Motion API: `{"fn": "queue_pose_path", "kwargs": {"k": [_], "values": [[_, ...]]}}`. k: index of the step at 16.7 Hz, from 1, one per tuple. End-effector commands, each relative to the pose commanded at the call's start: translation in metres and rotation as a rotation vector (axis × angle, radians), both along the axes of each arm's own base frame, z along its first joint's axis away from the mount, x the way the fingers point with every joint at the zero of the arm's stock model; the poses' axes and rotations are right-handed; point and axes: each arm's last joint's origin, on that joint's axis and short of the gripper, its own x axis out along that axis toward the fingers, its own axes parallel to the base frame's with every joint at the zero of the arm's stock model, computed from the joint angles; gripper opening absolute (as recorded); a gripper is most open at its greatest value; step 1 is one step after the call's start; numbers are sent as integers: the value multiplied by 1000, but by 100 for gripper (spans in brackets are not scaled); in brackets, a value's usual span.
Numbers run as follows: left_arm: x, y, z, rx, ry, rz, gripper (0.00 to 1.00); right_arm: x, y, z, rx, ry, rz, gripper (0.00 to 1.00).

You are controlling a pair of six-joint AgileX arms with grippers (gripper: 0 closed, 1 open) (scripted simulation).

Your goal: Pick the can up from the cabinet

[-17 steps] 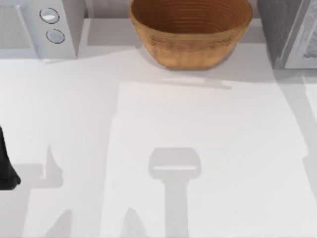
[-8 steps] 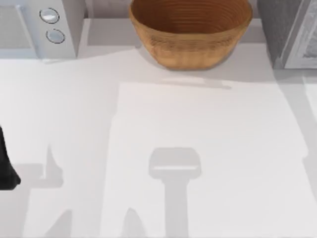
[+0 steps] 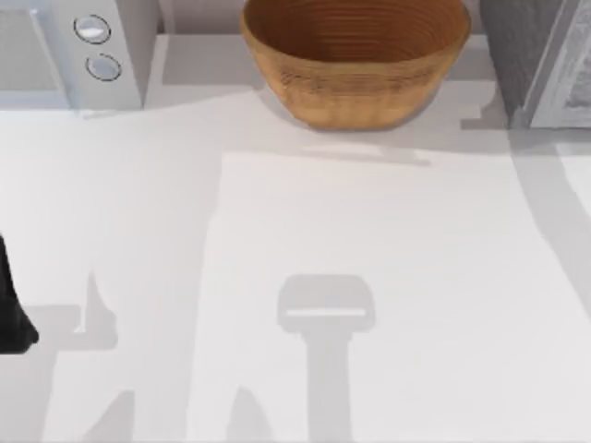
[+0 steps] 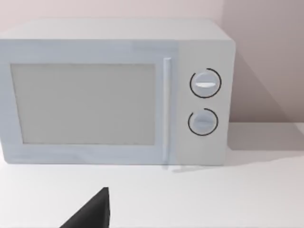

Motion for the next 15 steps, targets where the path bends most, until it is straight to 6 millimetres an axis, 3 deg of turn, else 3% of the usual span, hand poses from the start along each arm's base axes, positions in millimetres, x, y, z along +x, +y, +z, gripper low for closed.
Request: {"fn": "queue_pose_path", "kwargs": {"k": [2,4,10,15], "values": [[0,0,0,0,0,0,100,-31,-2,5,-1,4,0,0],[0,0,0,0,0,0,100,-43,-2,7,-1,6,0,0],[0,0,0,0,0,0,100,-43,-3,5,0,6,-3,0],[0,0,0,0,0,0,100,-52,-10,-27,-8,42,-7,0]]}}
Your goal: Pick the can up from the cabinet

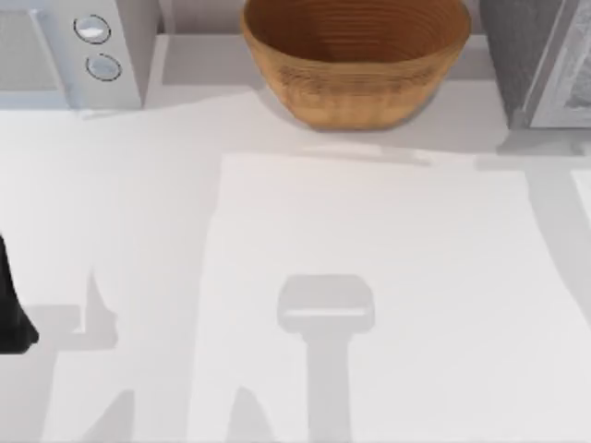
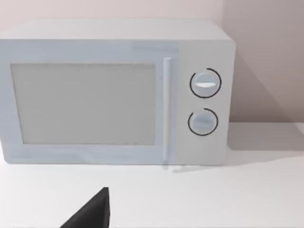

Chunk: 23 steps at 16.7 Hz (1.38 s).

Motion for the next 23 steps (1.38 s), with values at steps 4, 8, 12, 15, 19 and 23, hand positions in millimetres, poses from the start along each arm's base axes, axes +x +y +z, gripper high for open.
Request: {"fn": "queue_pose_path", "kwargs": {"k": [4,8,12,15,19,23], "values": [[0,0,0,0,0,0,100,-20,-8,-54,-2,23,2,0],[0,0,0,0,0,0,100,-44,-17,-129,1,24,5,0],[0,0,0,0,0,0,100,-61,-23,-215,5,12,7,0],[0,0,0,0,0,0,100,-67,-26,-275,7,-2,9,0],[0,0,0,0,0,0,100,-68,-28,-333,8,-17,11,0],[0,0,0,0,0,0,100,-67,-29,-350,7,-26,12,0]]}}
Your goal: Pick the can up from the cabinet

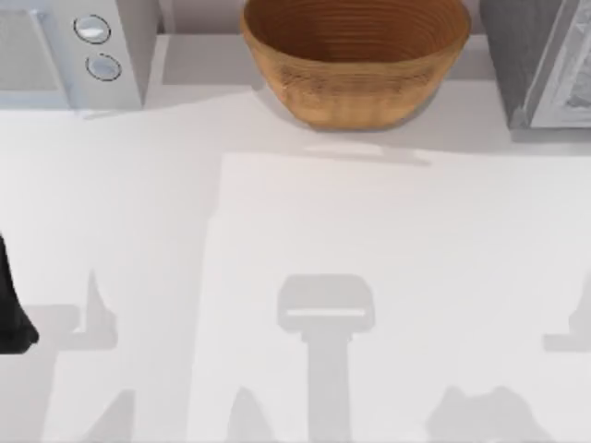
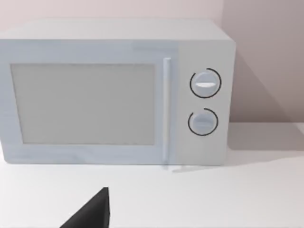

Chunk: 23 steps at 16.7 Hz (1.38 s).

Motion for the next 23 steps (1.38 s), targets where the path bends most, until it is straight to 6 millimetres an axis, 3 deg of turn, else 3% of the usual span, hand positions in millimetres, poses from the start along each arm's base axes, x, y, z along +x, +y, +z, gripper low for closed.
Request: {"fn": "queue_pose_path", "kwargs": {"k": [7,11,18,23], "values": [[0,0,0,0,0,0,100,1,1,0,-21,32,19,0],[0,0,0,0,0,0,100,8,3,4,-165,207,133,0],[0,0,0,0,0,0,100,48,2,6,-433,623,641,0],[0,0,0,0,0,0,100,93,-15,-6,-379,686,1063,0]]}}
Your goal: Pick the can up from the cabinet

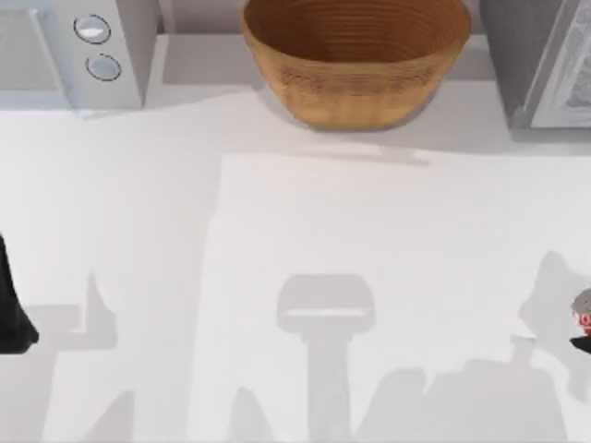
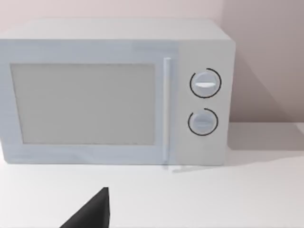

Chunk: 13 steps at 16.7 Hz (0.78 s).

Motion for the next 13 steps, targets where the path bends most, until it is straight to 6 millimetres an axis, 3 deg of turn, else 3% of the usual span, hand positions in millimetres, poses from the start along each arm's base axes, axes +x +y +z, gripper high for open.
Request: {"fn": "queue_pose_path", "kwargs": {"k": [3,7,13], "values": [[0,0,0,0,0,0,100,27,-24,-16,170,20,90,0],[0,0,0,0,0,0,100,53,-66,-43,389,-69,71,0],[0,0,0,0,0,0,100,61,-136,-80,557,-289,-129,0]]}}
